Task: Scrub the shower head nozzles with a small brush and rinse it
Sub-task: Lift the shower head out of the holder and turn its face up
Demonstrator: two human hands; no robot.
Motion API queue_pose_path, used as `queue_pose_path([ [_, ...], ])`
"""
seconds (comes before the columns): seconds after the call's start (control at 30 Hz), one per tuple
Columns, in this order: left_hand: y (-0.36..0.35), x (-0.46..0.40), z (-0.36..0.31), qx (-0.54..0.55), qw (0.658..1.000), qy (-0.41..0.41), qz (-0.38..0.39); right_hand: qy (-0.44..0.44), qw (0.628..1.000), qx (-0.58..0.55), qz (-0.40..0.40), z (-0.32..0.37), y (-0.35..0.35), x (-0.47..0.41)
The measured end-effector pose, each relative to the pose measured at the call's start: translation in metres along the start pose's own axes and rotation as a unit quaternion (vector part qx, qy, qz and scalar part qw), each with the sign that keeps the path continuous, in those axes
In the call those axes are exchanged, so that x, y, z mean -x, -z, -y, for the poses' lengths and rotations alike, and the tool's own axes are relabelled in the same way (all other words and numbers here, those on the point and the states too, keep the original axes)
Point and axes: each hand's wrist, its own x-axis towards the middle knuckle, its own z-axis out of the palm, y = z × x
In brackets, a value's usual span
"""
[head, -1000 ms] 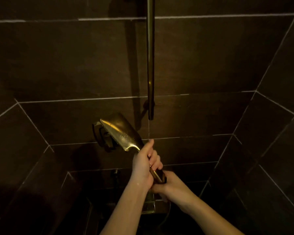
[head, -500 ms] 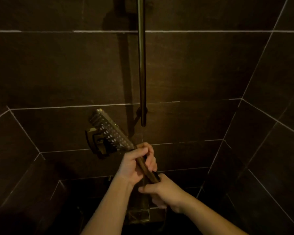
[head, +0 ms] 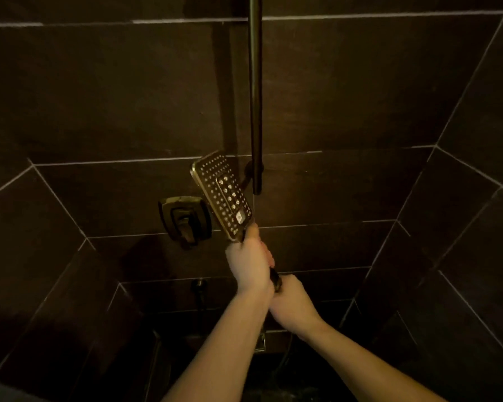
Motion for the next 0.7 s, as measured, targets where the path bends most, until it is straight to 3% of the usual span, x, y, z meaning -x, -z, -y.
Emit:
queue_pose_path([
  [0.07,0.006,0.002,0.003,0.012,0.999,-0.004,0.030,0.014,0.999,-0.021,0.029,-0.001,0.005,0.003],
  [0.17,0.026,-0.003,-0.002,0.036,0.966,-0.008,0.255,-0.020,0.975,-0.114,0.189,0.007,0.022,0.009],
  [0.27,0.036,-0.010,-0.011,0.104,0.857,0.040,0.504,-0.110,0.911,-0.162,0.364,0.015,0.032,0.014],
  [0.33,0.035,-0.015,-0.015,0.172,0.783,0.068,0.594,-0.141,0.868,-0.193,0.436,0.017,0.031,0.016],
  [0.37,0.033,-0.015,-0.015,0.191,0.779,0.079,0.592,-0.144,0.857,-0.207,0.450,0.019,0.031,0.017],
  [0.43,0.026,-0.011,-0.017,0.165,0.820,0.127,0.533,-0.150,0.861,-0.236,0.425,0.021,0.029,0.019],
  [0.5,0.021,0.000,-0.020,0.089,0.901,0.122,0.406,-0.145,0.899,-0.244,0.334,0.020,0.027,0.020],
  [0.57,0.014,0.005,-0.019,0.050,0.962,0.077,0.258,-0.093,0.958,-0.171,0.213,0.016,0.022,0.018],
  [0.63,0.008,0.006,-0.013,0.058,0.988,0.040,0.137,-0.012,0.992,-0.070,0.102,0.013,0.016,0.015],
  [0.7,0.005,0.009,-0.008,0.053,0.995,0.020,0.080,0.040,0.998,-0.019,0.051,0.009,0.009,0.012],
])
